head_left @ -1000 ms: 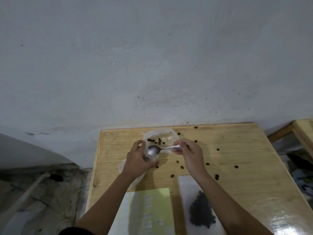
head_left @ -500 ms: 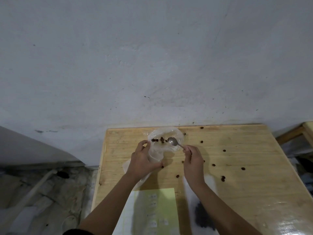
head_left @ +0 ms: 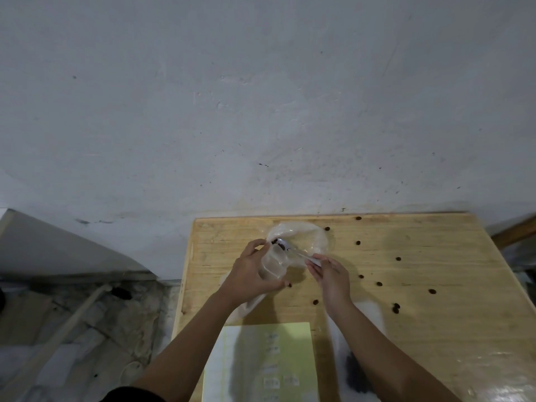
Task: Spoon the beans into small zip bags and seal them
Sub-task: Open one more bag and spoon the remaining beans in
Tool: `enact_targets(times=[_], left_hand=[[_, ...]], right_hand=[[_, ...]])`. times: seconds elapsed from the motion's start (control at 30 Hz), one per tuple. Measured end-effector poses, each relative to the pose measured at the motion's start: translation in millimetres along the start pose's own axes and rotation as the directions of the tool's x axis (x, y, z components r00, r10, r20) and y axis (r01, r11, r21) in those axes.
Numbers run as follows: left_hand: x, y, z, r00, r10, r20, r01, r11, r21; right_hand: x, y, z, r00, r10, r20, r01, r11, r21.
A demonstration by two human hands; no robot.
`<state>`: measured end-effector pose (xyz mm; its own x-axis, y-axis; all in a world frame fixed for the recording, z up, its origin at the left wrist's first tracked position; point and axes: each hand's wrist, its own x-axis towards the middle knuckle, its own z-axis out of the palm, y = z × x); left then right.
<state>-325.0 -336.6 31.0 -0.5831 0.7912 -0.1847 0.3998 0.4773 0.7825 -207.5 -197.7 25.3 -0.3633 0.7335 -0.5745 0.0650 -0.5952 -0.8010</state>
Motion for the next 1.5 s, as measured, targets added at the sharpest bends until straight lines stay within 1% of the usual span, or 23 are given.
enact_targets(times=[0.1, 0.23, 0.4, 0.5, 0.6, 0.73, 0.8, 0.9, 0.97, 1.03, 1.13, 1.17, 1.27, 1.37, 1.5], left_hand=[[-0.7, -1.4, -2.0, 1.000, 0.023, 0.006, -0.023, 0.999, -0.024], [-1.7, -2.7, -2.9, 1.000, 0.002, 0.010, -0.002, 0.998, -0.056], [1.2, -4.1, -1.9, 1.000, -0.023, 0.001, 0.023, 1.000, -0.015], [3.1, -3.7, -0.8, 0.998, -0.058, -0.033, 0.058, 0.998, -0.001], [5.2, -4.3, -0.9, 0.992, -0.104, -0.072, 0.105, 0.994, 0.006], [10.4, -7.4, 0.0, 0.985, -0.154, -0.080, 0.156, 0.987, 0.025], [13.1, -6.4, 0.8, 0.983, -0.164, -0.077, 0.168, 0.985, 0.050], [16.1, -3.9, 2.2, 0.983, -0.169, -0.076, 0.175, 0.982, 0.077], [18.0, -2.2, 3.0, 0.982, -0.172, -0.081, 0.179, 0.979, 0.092], [20.2, -1.0, 4.4, 0.981, -0.172, -0.088, 0.181, 0.978, 0.108], [22.9, 0.1, 5.3, 0.982, -0.167, -0.087, 0.179, 0.973, 0.147], [23.2, 0.3, 5.4, 0.982, -0.167, -0.086, 0.179, 0.972, 0.155], [22.7, 1.1, 5.0, 0.979, -0.187, -0.082, 0.196, 0.971, 0.137], [22.4, 1.2, 5.3, 0.980, -0.180, -0.090, 0.190, 0.975, 0.117], [21.2, 2.1, 4.4, 0.979, -0.171, -0.113, 0.184, 0.975, 0.126]], right_hand=[[-0.2, -3.0, 6.9, 0.994, 0.109, -0.009, -0.109, 0.992, 0.067], [2.0, -7.6, 13.7, 0.977, 0.213, -0.004, -0.209, 0.964, 0.164], [3.9, -11.3, 15.7, 0.962, 0.273, -0.015, -0.262, 0.936, 0.234], [6.5, -12.5, 14.7, 0.963, 0.268, -0.029, -0.256, 0.941, 0.222], [8.4, -13.9, 11.4, 0.970, 0.234, -0.062, -0.220, 0.959, 0.180], [4.4, -22.8, 5.8, 0.983, 0.159, -0.095, -0.142, 0.975, 0.168], [2.6, -28.5, 2.5, 0.992, 0.087, -0.094, -0.074, 0.988, 0.137], [-0.4, -35.8, -1.6, 0.996, -0.070, -0.061, 0.074, 0.995, 0.062], [-2.5, -39.4, -3.4, 0.987, -0.162, -0.018, 0.162, 0.987, 0.009], [-5.1, -41.3, -4.8, 0.968, -0.241, 0.066, 0.245, 0.967, -0.067], [-8.4, -39.0, -6.4, 0.928, -0.294, 0.230, 0.340, 0.920, -0.194], [-9.1, -38.0, -7.1, 0.918, -0.301, 0.258, 0.357, 0.910, -0.210], [-10.3, -40.6, -10.7, 0.916, -0.327, 0.232, 0.364, 0.921, -0.140], [-6.9, -49.2, -19.9, 0.919, -0.362, 0.153, 0.375, 0.925, -0.060], [0.4, -61.6, -43.3, 0.894, -0.447, 0.035, 0.445, 0.894, 0.054]])
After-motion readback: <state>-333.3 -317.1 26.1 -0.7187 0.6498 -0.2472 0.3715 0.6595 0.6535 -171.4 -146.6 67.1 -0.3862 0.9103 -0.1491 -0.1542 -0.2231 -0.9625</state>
